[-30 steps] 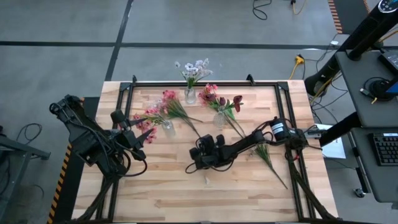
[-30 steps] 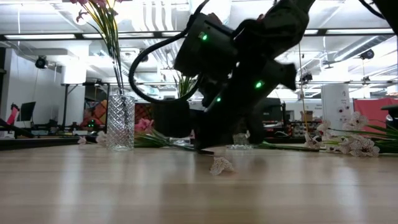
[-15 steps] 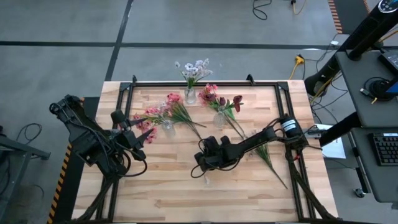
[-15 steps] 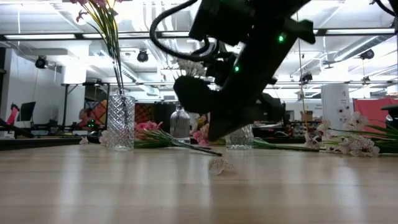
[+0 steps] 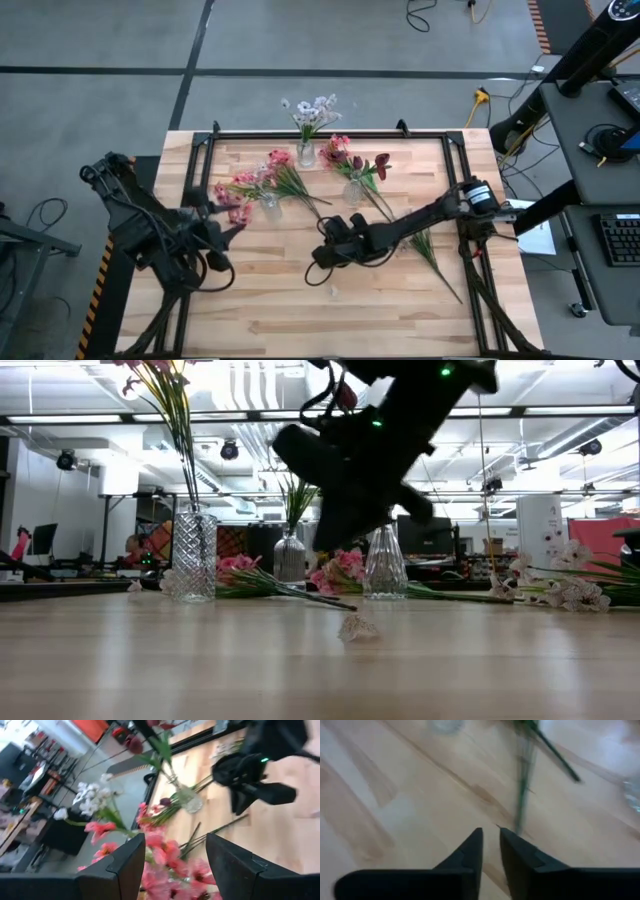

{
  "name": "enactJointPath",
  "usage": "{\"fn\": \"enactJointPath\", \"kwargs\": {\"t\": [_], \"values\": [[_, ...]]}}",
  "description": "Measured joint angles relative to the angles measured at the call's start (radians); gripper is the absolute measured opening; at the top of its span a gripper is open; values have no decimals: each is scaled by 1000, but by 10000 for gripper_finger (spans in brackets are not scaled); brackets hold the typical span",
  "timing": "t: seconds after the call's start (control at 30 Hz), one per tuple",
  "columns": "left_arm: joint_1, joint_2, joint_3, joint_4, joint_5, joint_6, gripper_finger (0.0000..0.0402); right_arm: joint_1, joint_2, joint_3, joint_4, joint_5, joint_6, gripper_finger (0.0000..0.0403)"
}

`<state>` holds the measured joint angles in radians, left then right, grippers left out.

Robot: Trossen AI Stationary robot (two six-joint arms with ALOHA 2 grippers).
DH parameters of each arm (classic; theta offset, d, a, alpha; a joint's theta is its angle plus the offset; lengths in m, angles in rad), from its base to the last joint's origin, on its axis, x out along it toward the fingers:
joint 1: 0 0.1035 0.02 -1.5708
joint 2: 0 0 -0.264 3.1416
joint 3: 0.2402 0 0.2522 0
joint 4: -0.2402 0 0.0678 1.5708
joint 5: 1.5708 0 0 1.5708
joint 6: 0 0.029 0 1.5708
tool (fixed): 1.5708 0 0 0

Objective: Sort flowers into vase by color
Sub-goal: Put the left pink flower into the bottom left transparent vase

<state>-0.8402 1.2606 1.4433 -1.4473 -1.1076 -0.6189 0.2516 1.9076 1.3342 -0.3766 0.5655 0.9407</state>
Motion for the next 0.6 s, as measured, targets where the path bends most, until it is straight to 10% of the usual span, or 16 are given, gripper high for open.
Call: {"fn": "enactJointPath", "kwargs": {"t": [0.3,0.6], "values": [[-30,-2,72,26,-5,86,192,-74,74,1,188,34,-209,169],[-30,-3,170,25,-9,145,192,-138,155,0,246,72,-282,197]]}}
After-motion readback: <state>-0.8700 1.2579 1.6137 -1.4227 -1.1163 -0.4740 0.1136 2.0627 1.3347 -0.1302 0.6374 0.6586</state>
